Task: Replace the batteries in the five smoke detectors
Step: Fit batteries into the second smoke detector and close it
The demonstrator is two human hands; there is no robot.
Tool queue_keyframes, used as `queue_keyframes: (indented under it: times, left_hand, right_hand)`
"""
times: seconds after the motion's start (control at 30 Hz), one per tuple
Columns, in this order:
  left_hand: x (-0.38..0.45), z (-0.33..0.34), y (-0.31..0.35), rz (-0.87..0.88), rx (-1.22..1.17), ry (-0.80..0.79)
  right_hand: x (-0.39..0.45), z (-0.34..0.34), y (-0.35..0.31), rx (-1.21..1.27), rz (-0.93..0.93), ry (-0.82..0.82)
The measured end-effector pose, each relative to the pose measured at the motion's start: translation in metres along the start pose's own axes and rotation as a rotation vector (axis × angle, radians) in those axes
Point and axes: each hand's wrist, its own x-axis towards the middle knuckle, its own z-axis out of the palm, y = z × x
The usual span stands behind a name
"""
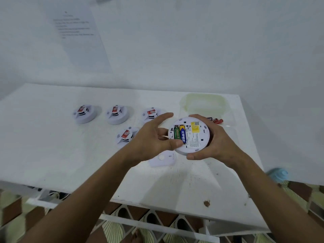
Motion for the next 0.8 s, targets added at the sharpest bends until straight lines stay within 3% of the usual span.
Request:
queue_keyframes:
  times: [0.13, 0.37, 0.4, 0.47, 0.57, 0.7, 0.8]
  left_hand:
    - [-0.001, -0.002, -0.006, -0.048, -0.116, 0.072]
    - [0.002, -0.003, -0.019, -0.1, -0.158, 0.049]
    - [0.002, -0.004, -0.023, -0.107, -0.09, 0.073]
    - [0.003, -0.008, -0.038, -0.116, 0.286, 0.094]
    - [0.004, -0.007, -0.062, -0.181, 0.757, -0.045]
    - [0.013, -0.001, -0.075, -0.261, 0.844, -0.161]
    - [0.016, -0.003, -0.081, -0.244, 0.748, -0.115]
  right_hand:
    - [0.006, 0.007, 0.001, -0.029, 0.0, -0.013]
    - [-0.005, 0.001, 0.006, -0.051, 0.035, -0.004]
    - [-0.008, -0.003, 0.006, -0.057, 0.039, 0.007]
    - [-0.013, -0.012, 0.006, -0.051, 0.046, 0.018]
    - [-0.019, -0.025, 0.007, -0.07, 0.062, 0.012]
    - [-0.023, -0.029, 0.01, -0.096, 0.094, 0.004]
    - [-0.021, -0.026, 0.009, -0.104, 0.094, -0.012]
